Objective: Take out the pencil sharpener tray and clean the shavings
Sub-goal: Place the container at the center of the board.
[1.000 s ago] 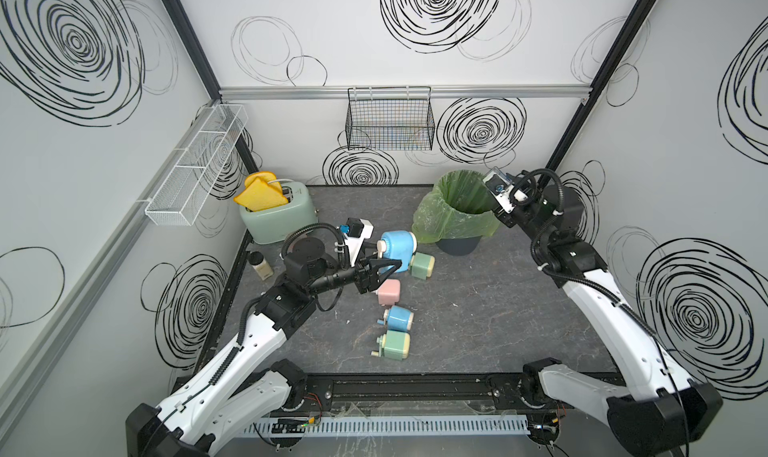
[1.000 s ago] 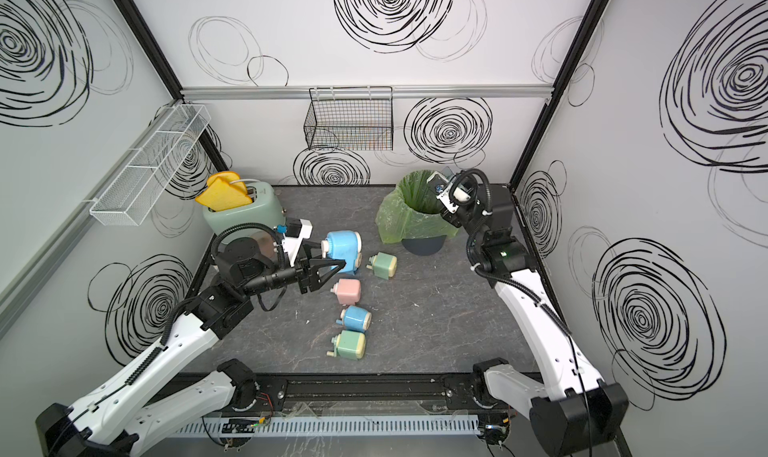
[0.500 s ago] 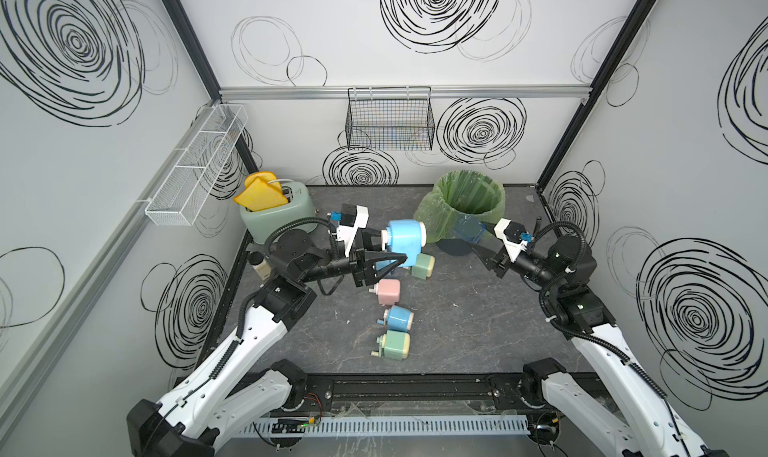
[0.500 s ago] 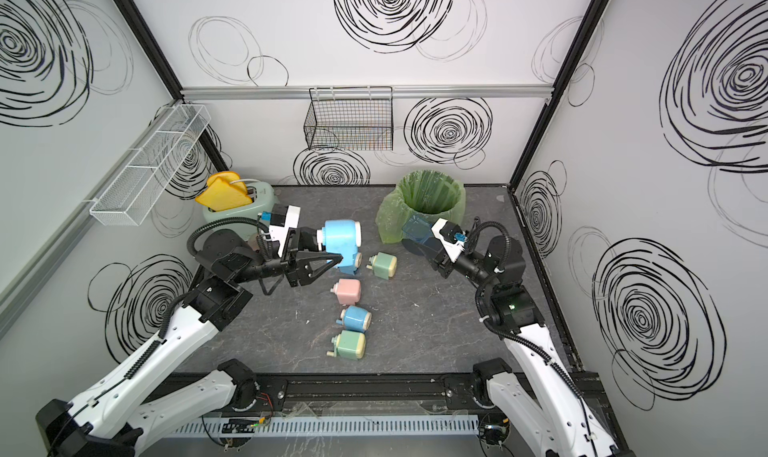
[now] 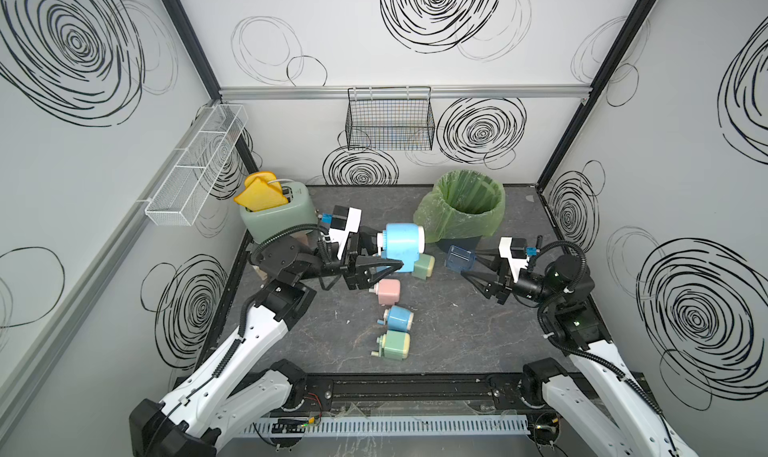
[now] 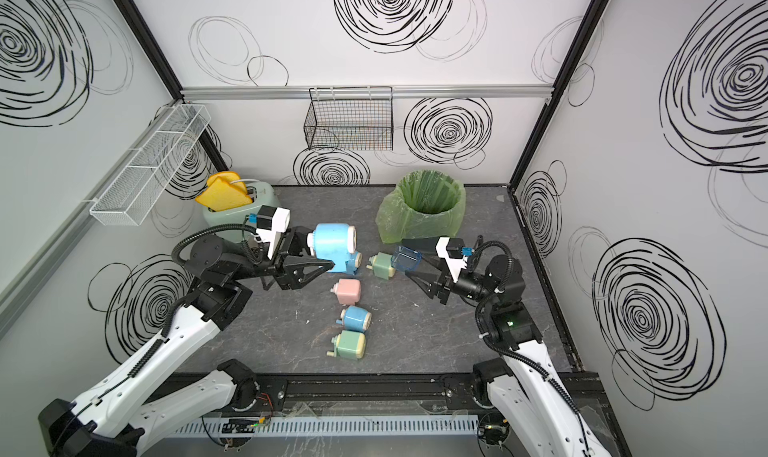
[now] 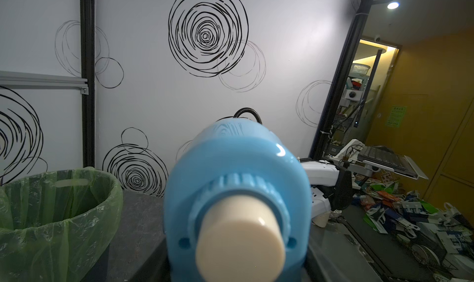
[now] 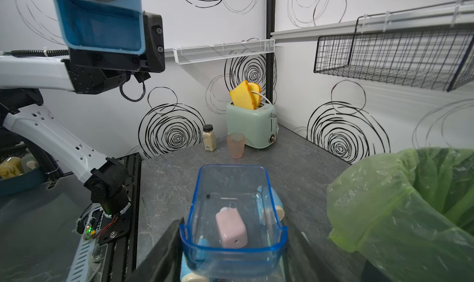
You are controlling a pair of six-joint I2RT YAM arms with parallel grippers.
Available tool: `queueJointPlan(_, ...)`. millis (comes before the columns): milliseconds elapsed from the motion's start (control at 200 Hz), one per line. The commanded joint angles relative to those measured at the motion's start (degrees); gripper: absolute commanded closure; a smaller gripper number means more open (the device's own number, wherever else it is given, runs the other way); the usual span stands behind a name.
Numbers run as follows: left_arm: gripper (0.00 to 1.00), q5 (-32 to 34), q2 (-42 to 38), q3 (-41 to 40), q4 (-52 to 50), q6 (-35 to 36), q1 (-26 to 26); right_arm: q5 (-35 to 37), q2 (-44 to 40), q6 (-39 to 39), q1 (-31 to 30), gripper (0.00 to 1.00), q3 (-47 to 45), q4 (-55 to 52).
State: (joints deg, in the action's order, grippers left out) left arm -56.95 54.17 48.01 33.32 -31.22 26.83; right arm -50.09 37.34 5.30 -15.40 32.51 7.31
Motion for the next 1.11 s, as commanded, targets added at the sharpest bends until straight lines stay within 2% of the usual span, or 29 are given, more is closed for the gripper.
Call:
queueJointPlan(0,0.75,3.51,-1.11,-2.55,6.69,-3.32,-0.59,6.32,-0.49,3.93,0.38,0.59,-2.79,-0.49)
queueJointPlan(175,0.75,5.6,-2.38,-4.06,3.52,-1.05,-0.45,26.8,-2.97,6.87,0.72,0.6,-8.5,-3.42)
queueJointPlan(320,0.75,6.62,-2.84,-3.89,1.31,1.02,0.53,44.19,-3.61,10.44,0.98,0.57,-13.78,-2.55)
queueJointPlan(465,0.75,7.46,-3.29,-4.23,0.78,1.95,1.29,53.24,3.84,13.04,2.82,0.52,-15.57,0.56)
queueJointPlan(585,0.75,7.86,-3.65,-4.83,-0.05,2.41,1.92,59.84,11.85,14.18,5.61,0.55,-14.44,1.86)
queueJointPlan(850,0.75,11.02,-3.83,-7.68,-0.01,1.96,3.98,63.11,22.49,18.25,13.58,0.53,-10.15,1.11)
queueJointPlan(1101,0.75,13.09,-1.79,-9.93,2.81,0.45,6.1,61.93,33.28,12.36,19.85,0.51,-3.87,0.95)
